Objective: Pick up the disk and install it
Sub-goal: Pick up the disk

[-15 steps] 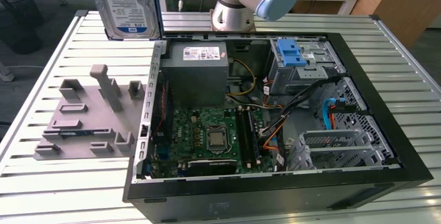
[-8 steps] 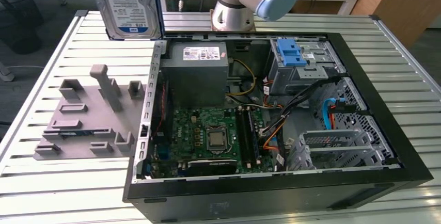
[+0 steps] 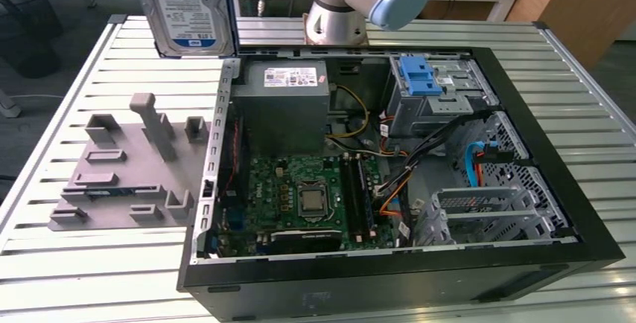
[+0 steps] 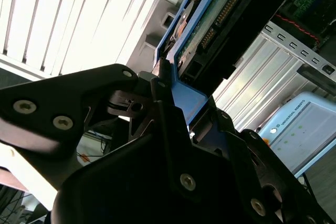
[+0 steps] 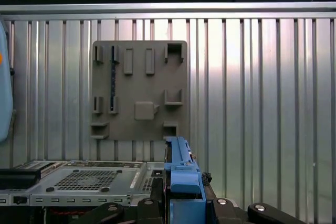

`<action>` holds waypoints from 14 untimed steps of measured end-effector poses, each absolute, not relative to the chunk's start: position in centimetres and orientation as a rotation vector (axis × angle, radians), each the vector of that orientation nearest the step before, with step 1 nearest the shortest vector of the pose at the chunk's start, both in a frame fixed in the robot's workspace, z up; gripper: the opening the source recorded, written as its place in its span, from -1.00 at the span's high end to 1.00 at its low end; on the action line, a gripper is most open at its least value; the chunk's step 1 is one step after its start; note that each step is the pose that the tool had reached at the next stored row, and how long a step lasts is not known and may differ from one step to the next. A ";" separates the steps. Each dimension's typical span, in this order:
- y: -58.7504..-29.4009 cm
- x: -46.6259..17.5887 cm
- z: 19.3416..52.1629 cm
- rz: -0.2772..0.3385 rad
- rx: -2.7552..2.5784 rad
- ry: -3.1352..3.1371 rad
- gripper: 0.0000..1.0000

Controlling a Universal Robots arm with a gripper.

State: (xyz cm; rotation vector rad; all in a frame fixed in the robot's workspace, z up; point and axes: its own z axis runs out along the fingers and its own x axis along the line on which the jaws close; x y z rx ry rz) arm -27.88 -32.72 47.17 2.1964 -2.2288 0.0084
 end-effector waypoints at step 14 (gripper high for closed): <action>-32.8 -27.6 47.2 0.008 2.196 -2.229 0.27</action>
